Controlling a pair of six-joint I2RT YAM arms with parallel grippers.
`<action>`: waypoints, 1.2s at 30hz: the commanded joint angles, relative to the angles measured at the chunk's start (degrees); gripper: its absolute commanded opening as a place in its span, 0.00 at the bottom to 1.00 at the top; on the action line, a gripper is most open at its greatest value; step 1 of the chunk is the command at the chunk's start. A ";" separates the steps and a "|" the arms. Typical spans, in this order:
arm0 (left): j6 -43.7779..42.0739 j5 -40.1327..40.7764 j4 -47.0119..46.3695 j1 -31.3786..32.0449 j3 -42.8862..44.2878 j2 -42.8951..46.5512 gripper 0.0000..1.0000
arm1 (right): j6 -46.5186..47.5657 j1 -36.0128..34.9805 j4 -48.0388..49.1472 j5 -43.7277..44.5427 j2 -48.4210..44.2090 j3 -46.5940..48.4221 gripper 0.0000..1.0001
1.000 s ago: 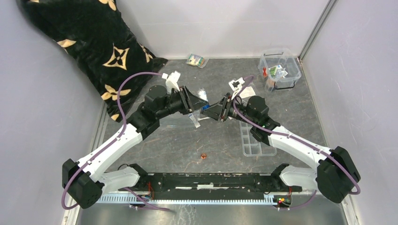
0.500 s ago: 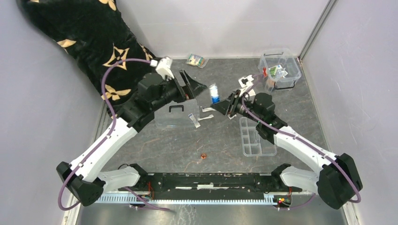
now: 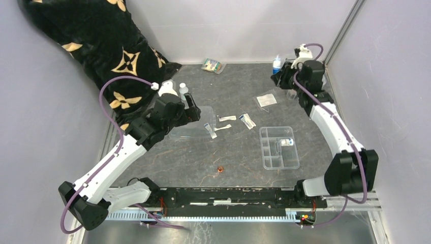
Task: Organize the medicine kit
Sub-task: Place the medical item at the medicine box.
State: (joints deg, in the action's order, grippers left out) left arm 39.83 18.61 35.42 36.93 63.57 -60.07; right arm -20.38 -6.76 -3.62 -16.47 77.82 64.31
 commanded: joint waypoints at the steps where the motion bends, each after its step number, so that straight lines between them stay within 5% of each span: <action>1: -0.94 2.36 2.89 -0.01 -2.63 1.31 1.00 | 7.11 4.22 -7.51 9.11 6.69 8.15 0.33; 15: -2.03 -1.78 2.84 -0.01 -7.13 3.55 1.00 | 13.34 13.10 -20.30 19.21 31.96 39.02 0.35; 22: -2.13 -2.89 3.28 -0.01 -8.92 3.75 1.00 | 13.57 14.84 -23.91 19.20 38.19 46.98 0.51; 30: -2.31 -2.61 3.76 -0.01 -10.43 4.16 1.00 | 12.86 15.03 -23.80 18.36 32.77 44.04 0.62; 36: -4.73 -1.60 3.63 -0.01 -9.80 2.03 1.00 | 3.86 13.89 -13.48 5.51 16.94 24.01 0.63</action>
State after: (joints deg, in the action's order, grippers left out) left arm 38.65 16.34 39.40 36.93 53.10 -57.06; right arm -10.26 8.08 -24.18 -3.07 107.22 98.24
